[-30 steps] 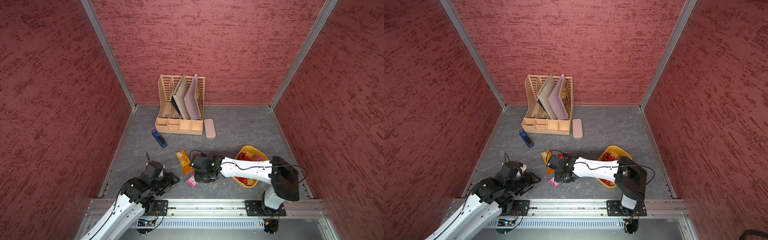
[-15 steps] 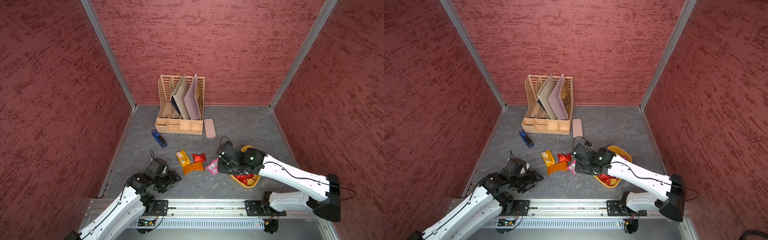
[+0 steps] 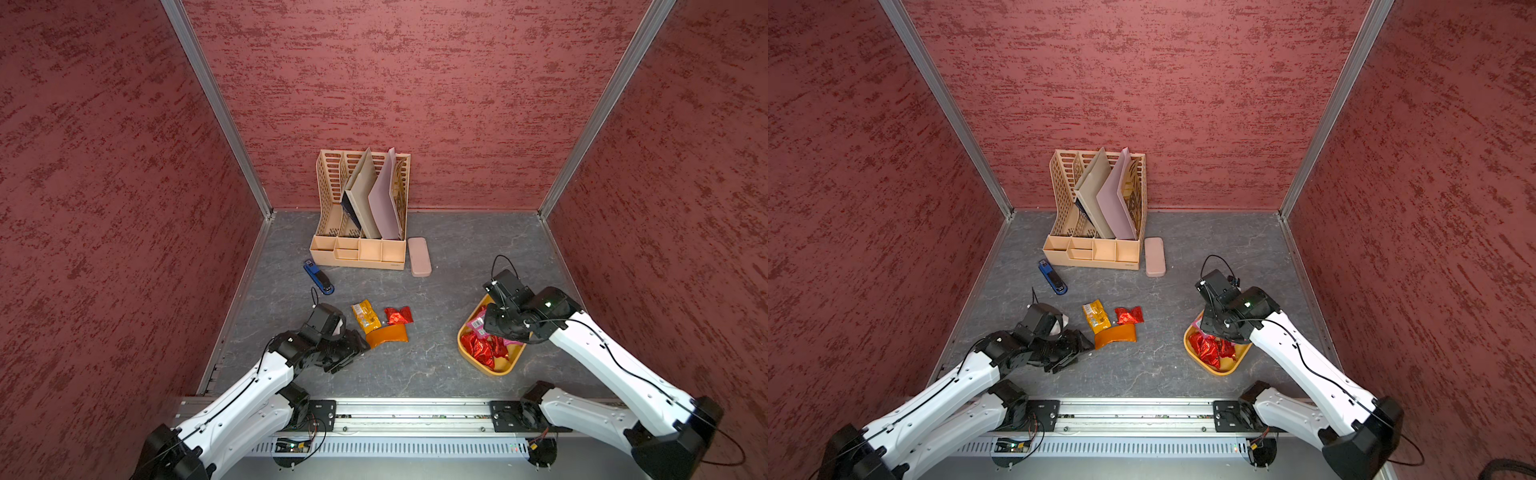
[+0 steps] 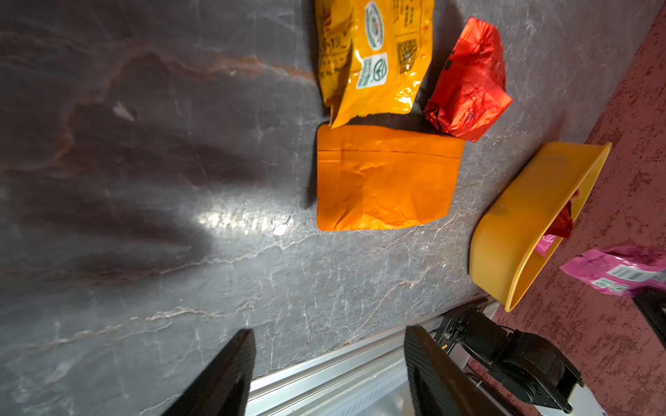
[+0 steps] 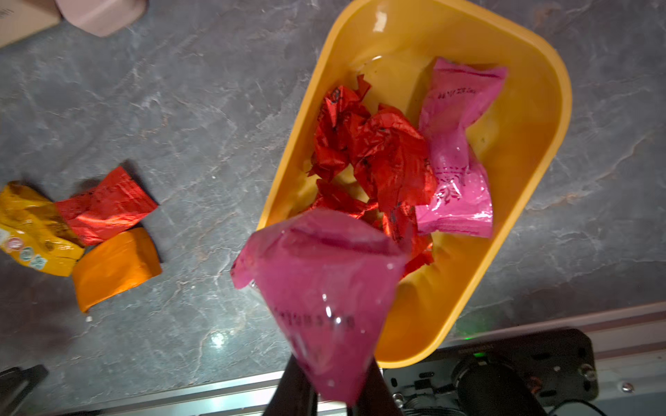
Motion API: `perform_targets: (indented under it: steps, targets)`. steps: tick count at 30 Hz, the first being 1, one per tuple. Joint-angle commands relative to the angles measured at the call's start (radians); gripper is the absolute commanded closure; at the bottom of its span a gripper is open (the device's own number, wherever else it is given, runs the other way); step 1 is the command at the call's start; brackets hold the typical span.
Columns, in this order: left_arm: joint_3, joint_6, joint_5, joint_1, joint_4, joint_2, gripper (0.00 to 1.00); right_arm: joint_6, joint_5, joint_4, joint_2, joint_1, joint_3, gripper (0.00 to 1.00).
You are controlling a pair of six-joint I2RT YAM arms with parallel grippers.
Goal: Put the tea bags into the storage box
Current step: Place the tea bag in the storage box, then pick up the tea bag from the center of the board.
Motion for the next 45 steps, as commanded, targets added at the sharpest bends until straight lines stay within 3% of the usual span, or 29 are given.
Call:
perform_targets:
  steps: [1, 8, 11, 14, 18, 22, 25, 30, 35, 36, 41, 45]
  targets:
    - [0.020, 0.023, -0.007, 0.017, 0.025, 0.002, 0.31, -0.046, -0.034, 0.025, 0.039, -0.012, -0.018, 0.83]
    - [0.024, 0.052, 0.000, 0.059, 0.009, 0.012, 0.30, -0.061, -0.083, 0.094, 0.120, -0.012, -0.057, 0.83]
    - [0.030, 0.068, 0.004, 0.074, 0.002, 0.029, 0.30, -0.069, -0.090, 0.120, 0.153, -0.018, -0.064, 0.78]
    - [0.042, 0.076, 0.009, 0.077, -0.003, 0.041, 0.30, -0.080, -0.104, 0.133, 0.192, -0.026, -0.065, 0.63]
    - [0.065, 0.092, 0.009, 0.081, -0.020, 0.049, 0.30, -0.084, -0.053, 0.078, 0.235, -0.028, -0.015, 0.30]
    - [0.082, 0.104, 0.007, 0.083, -0.046, 0.048, 0.30, -0.071, 0.075, -0.058, 0.217, -0.028, 0.098, 0.18]
    - [0.079, 0.104, 0.003, 0.084, -0.055, 0.032, 0.30, -0.052, 0.082, -0.108, 0.187, -0.027, 0.175, 0.12]
    - [0.043, 0.081, 0.029, 0.115, -0.044, -0.003, 0.30, 0.011, -0.076, 0.038, 0.138, 0.050, 0.157, 0.17]
    - [0.022, 0.079, 0.069, 0.163, -0.053, -0.028, 0.30, 0.164, -0.187, 0.374, 0.151, 0.213, 0.047, 0.52]
    - [0.023, 0.083, 0.070, 0.174, -0.061, -0.035, 0.30, 0.193, -0.199, 0.463, 0.171, 0.254, 0.027, 0.55]
    - [0.010, 0.077, 0.091, 0.232, -0.098, -0.080, 0.29, 0.275, -0.215, 0.690, 0.364, 0.374, 0.030, 0.55]
    - [0.000, 0.083, 0.138, 0.281, -0.117, -0.098, 0.29, 0.331, -0.278, 0.786, 0.536, 0.412, 0.069, 0.38]
